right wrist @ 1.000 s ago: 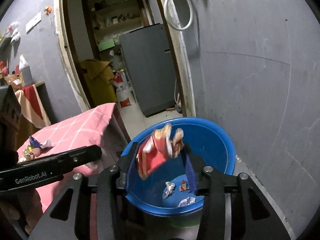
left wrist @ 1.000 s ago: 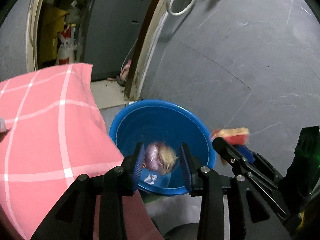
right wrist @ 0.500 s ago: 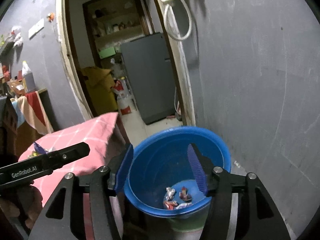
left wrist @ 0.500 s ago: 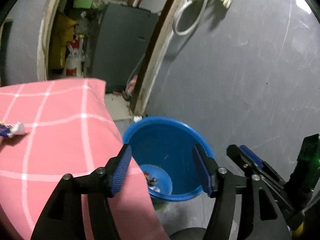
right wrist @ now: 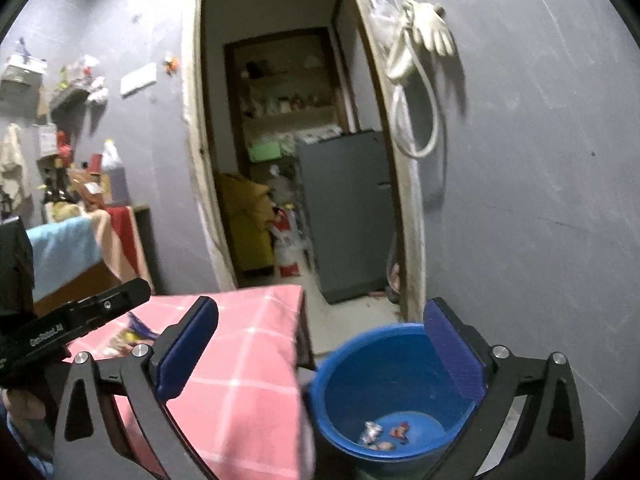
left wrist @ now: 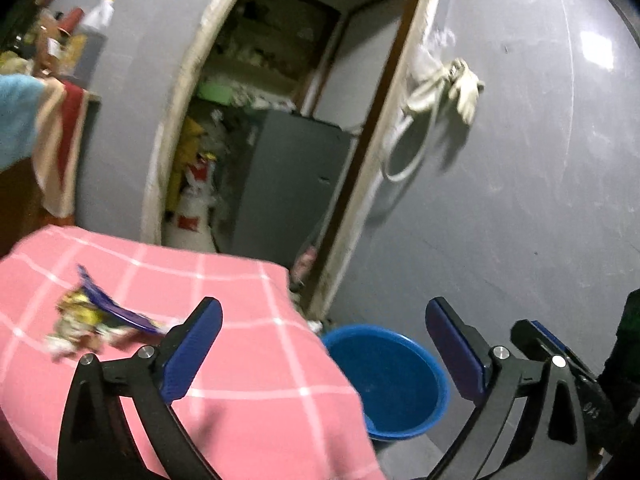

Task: Collect trash
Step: 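Move both open tools back over the wrapper pile on the cloth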

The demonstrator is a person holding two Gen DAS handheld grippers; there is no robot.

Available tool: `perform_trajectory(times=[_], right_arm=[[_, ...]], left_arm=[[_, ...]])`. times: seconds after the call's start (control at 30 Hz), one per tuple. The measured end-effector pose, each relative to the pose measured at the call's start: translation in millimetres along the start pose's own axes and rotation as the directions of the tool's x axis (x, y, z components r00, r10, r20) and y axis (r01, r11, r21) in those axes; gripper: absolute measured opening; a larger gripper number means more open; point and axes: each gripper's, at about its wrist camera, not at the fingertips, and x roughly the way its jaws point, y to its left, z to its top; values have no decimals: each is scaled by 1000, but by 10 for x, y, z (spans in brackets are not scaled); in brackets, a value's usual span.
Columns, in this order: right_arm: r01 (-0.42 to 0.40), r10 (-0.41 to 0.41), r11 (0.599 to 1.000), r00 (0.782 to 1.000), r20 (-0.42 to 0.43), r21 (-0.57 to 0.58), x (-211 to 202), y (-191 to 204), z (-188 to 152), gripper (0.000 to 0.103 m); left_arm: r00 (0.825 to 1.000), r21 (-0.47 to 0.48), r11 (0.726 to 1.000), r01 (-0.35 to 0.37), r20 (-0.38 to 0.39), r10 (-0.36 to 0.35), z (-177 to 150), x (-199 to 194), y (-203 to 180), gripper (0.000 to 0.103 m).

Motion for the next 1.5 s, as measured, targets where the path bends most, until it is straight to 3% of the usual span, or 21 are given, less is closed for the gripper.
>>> perform_trajectory(times=[0.2,0.43,0.63,0.9,1.1,1.4,1.5], right_arm=[[-91,93,995,992,88,-29,-87,381,60,103],[-182,189,982,961,200,-53,-159,788,87,103],[-234,240,971,949,205,-55,-81,1040,98,103],[-281,291,954,953,91,-107,240,1391,0,103],[-312,310,943,950,-41,-116,587,1533,-152,103],[-341,309,934,920,-241,-104,1052,1631,-376,103],[-353,311,930,902,-298,-97,1172,1650,-450,96]], left_arm=[[991,17,996,-83,104,81,167,-478,248,100],[966,73,978,-197,184,181,162,-899,524,101],[941,88,957,-275,227,249,124,-1145,782,101],[932,97,935,-341,165,322,2,-1117,1210,101],[928,109,922,-373,63,368,-156,-956,1467,101],[913,109,917,-385,-100,395,-331,-624,1703,100],[907,113,919,-378,-151,392,-371,-512,1744,98]])
